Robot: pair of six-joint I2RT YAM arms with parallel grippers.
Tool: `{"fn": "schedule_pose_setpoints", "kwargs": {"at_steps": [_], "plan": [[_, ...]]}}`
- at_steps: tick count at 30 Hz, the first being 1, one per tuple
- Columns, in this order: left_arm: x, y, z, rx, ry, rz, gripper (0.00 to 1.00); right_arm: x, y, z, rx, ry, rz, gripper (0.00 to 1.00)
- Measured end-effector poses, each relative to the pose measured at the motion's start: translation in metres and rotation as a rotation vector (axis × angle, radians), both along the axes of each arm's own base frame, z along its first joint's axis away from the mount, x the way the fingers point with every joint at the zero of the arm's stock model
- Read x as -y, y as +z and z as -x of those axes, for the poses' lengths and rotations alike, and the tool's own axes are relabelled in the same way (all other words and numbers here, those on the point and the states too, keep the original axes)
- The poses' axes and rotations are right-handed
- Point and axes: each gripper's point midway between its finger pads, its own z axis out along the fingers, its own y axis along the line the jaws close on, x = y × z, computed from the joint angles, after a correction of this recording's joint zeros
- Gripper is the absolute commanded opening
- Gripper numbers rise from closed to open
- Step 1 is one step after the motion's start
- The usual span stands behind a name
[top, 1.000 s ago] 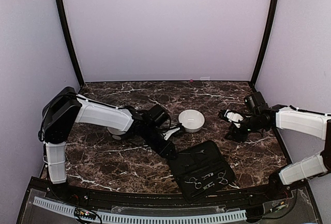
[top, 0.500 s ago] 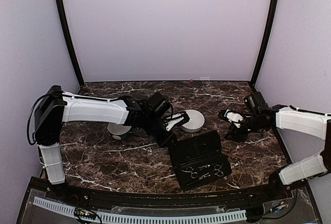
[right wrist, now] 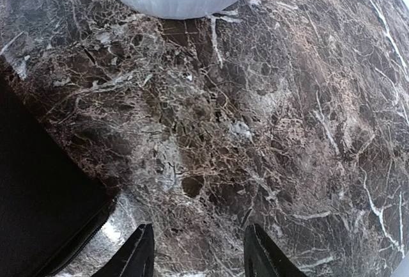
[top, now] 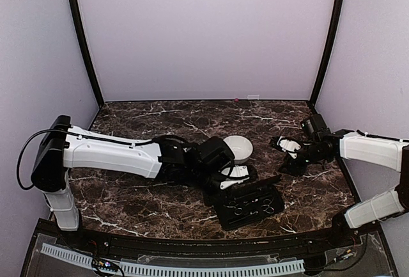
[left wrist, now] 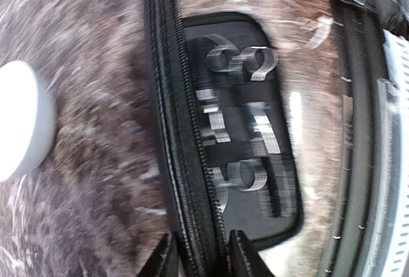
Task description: Sort the hair-cutting tools
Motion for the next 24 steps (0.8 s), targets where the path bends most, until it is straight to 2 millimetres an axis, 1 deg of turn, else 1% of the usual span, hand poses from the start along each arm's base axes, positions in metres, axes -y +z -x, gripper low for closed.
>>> {"fn": "schedule_pose_setpoints", "kwargs": {"at_steps": [5, 7, 9, 13, 16, 17, 20, 24], "plan": [[0.008, 0.000, 0.039, -0.048, -0.113, -0.008, 0.39, 0.003, 0.000, -0.002, 0.007, -0.010, 0.015, 0.48], [0.009, -0.003, 0.046, -0.065, -0.130, -0.011, 0.42, 0.004, -0.001, -0.002, 0.009, -0.015, 0.022, 0.48], [0.011, -0.010, 0.052, -0.087, -0.147, -0.018, 0.43, 0.005, -0.001, -0.003, 0.011, -0.018, 0.025, 0.48], [0.015, -0.030, 0.059, -0.133, -0.161, -0.039, 0.44, 0.005, -0.001, -0.003, 0.011, -0.020, 0.027, 0.48], [0.019, -0.050, 0.065, -0.176, -0.168, -0.047, 0.54, 0.005, 0.000, -0.003, 0.013, -0.018, 0.024, 0.48], [0.019, -0.054, 0.066, -0.185, -0.172, -0.045, 0.57, 0.004, 0.001, -0.002, 0.015, -0.013, 0.019, 0.49], [0.021, -0.056, 0.072, -0.211, -0.174, -0.033, 0.59, -0.003, 0.008, 0.003, 0.010, 0.022, -0.014, 0.49], [0.021, -0.054, 0.072, -0.210, -0.158, -0.024, 0.59, -0.023, 0.029, 0.015, 0.014, 0.119, -0.088, 0.46]]}}
